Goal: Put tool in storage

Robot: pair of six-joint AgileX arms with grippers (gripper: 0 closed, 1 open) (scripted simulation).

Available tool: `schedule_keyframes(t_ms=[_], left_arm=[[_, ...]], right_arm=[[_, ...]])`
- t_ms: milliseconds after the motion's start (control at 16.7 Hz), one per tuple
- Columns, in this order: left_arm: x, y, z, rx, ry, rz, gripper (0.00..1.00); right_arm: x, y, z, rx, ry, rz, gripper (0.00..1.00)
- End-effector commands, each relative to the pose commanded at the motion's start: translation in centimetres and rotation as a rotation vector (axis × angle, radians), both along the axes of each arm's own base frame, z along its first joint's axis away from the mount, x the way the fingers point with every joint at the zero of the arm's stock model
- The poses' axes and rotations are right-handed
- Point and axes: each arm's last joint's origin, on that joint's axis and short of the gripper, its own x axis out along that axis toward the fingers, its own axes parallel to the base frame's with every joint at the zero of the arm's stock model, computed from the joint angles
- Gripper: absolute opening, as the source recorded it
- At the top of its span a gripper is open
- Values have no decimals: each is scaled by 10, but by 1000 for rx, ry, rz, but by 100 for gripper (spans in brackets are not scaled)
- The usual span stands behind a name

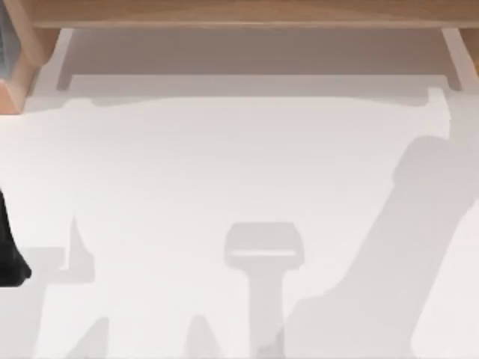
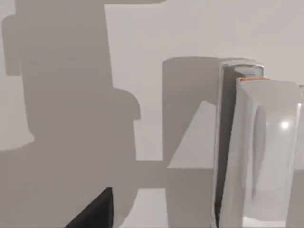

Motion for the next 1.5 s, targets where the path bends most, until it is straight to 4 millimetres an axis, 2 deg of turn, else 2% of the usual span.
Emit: schedule_keyframes(t_ms=[120, 300, 600, 720, 840, 960, 1020, 1200, 1320, 1500], left_arm=[[0, 0, 0, 0, 0, 0, 100], [0, 0, 0, 0, 0, 0, 100], [0, 0, 0, 0, 0, 0, 100], [0, 0, 0, 0, 0, 0, 100], [0, 0, 0, 0, 0, 0, 100], [0, 0, 0, 0, 0, 0, 100], [0, 0, 0, 0, 0, 0, 100], [0, 0, 0, 0, 0, 0, 100], [0, 0, 0, 0, 0, 0, 100], [0, 0, 0, 0, 0, 0, 100]], right_arm=[[-2, -1, 26, -24, -100, 4, 100], [-14, -11, 84, -101, -350, 3, 100], [-48, -36, 178, -350, -867, 63, 100], [-67, -47, 200, -499, -1055, 124, 100], [-90, -60, 207, -680, -1200, 203, 100], [-116, -75, 194, -879, -1279, 289, 100], [-130, -83, 180, -978, -1290, 336, 100], [-172, -96, 118, -1229, -1242, 488, 100], [-198, -93, 69, -1337, -1173, 597, 100], [-226, -67, -1, -1389, -1084, 775, 100]])
